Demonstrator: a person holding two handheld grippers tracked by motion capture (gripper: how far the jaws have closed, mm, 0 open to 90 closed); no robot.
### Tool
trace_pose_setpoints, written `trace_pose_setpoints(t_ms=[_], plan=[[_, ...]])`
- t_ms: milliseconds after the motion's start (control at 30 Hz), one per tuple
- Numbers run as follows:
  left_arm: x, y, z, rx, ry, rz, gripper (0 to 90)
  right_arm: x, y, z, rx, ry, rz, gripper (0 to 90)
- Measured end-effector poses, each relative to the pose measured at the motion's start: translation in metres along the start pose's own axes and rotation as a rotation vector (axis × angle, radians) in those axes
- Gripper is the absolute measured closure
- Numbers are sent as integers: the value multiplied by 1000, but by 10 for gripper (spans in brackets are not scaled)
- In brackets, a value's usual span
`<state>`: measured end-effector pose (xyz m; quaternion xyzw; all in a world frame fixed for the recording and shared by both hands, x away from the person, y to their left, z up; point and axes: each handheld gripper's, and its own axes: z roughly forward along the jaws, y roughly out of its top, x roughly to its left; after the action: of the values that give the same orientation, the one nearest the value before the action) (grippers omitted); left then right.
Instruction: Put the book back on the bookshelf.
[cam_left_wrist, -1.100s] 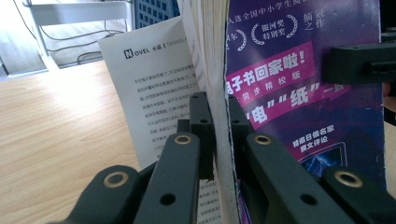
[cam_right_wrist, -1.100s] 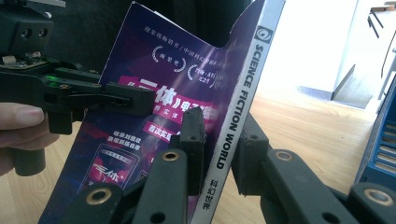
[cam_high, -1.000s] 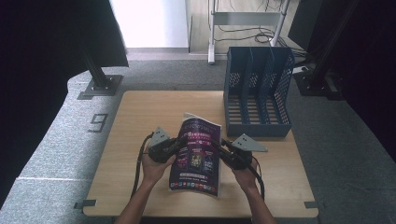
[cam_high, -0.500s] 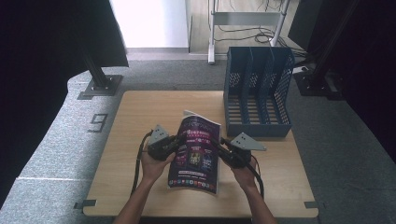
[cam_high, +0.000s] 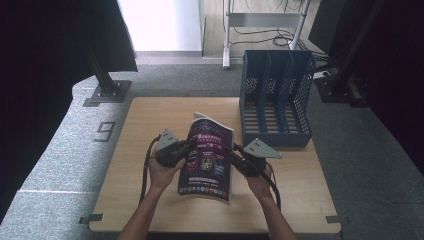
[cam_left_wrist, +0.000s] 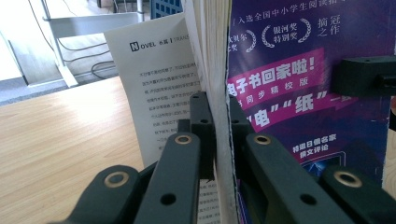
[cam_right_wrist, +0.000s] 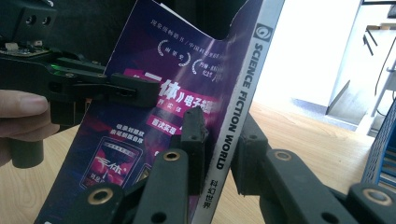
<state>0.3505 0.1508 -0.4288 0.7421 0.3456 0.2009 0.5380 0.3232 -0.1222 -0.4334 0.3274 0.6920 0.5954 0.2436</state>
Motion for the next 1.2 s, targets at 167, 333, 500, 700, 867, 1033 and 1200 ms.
trace_pose_setpoints(t_ms=[167,333,500,700,867,1033,1200], plan=[[1,2,1,0,5,6,867,-2,0,1,1,-2,-3,763],[5,9,3,-4,14,11,867,-3,6,5,-7,-6,-17,763],[8,20,5,-18,21,12,867,-7,15,10,-23,-17,-38,765],[7,19,5,-18,20,17,867,-7,15,9,-29,-23,-47,768],[5,15,6,-13,14,24,866,-6,8,6,-26,-27,-52,770],[7,17,10,-8,15,29,867,-9,7,7,-29,-31,-52,768],[11,25,18,-6,23,38,866,-18,12,13,-26,-34,-71,765]])
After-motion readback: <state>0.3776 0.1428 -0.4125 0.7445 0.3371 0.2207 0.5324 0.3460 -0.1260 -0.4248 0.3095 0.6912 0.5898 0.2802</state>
